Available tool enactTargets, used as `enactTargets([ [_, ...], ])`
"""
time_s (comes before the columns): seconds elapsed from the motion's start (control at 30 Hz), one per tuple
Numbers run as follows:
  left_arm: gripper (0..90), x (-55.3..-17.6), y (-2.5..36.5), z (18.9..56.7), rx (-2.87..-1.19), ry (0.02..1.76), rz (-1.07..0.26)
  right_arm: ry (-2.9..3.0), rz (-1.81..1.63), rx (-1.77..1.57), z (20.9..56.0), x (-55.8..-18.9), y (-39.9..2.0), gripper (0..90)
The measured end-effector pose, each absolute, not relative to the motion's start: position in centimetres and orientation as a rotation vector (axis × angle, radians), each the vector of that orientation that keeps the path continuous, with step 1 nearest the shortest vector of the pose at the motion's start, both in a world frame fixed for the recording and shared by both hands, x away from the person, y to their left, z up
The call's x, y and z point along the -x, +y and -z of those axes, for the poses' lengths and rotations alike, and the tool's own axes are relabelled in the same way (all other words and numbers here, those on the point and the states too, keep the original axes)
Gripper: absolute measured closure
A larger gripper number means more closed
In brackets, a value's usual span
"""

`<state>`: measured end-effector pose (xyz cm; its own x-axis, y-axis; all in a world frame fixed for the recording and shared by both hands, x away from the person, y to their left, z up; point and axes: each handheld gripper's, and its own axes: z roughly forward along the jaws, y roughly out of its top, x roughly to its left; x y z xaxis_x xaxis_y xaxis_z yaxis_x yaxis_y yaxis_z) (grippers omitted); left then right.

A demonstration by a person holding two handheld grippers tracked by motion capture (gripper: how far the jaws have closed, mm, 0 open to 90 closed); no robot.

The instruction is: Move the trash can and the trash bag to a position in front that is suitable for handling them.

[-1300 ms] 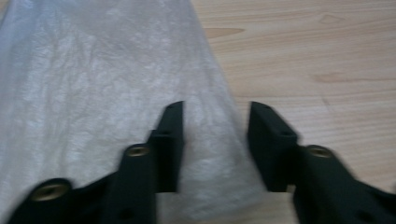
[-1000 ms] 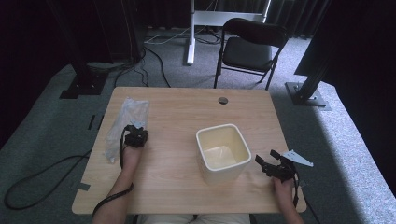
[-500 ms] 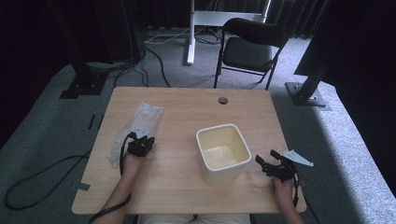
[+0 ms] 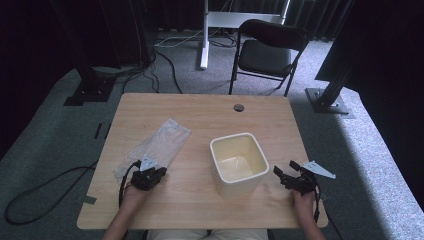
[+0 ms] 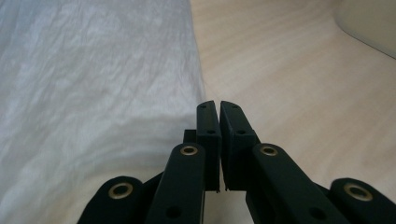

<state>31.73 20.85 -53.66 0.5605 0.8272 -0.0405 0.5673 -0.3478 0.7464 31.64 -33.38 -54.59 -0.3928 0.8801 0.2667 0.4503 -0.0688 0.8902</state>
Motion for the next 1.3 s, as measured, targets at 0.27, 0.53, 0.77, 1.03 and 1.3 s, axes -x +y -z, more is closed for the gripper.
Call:
enactTargets([
  [0.27,77.1,-28.7,23.5,53.7,-2.033,1.125,-0.455,1.813,-1.458,-1.42,54.6,-31.5,-33.4,12.8],
  [0.53,53.7,-27.5,23.6,52.3,-1.934,1.142,-0.49,1.812,-1.457,-1.42,54.6,-31.5,-33.4,12.8],
  [0.77,44.1,-29.3,21.8,50.9,-1.876,1.114,-0.479,1.808,-1.46,-1.429,54.6,-31.5,-33.4,12.8],
  [1.03,34.2,-32.9,19.4,50.5,-1.887,1.138,-0.416,1.799,-1.452,-1.442,54.6,-31.5,-33.5,12.8],
  [1.3,29.5,-39.1,16.5,49.3,-1.858,1.161,-0.454,1.801,-1.461,-1.438,54.6,-31.5,-33.6,12.8],
])
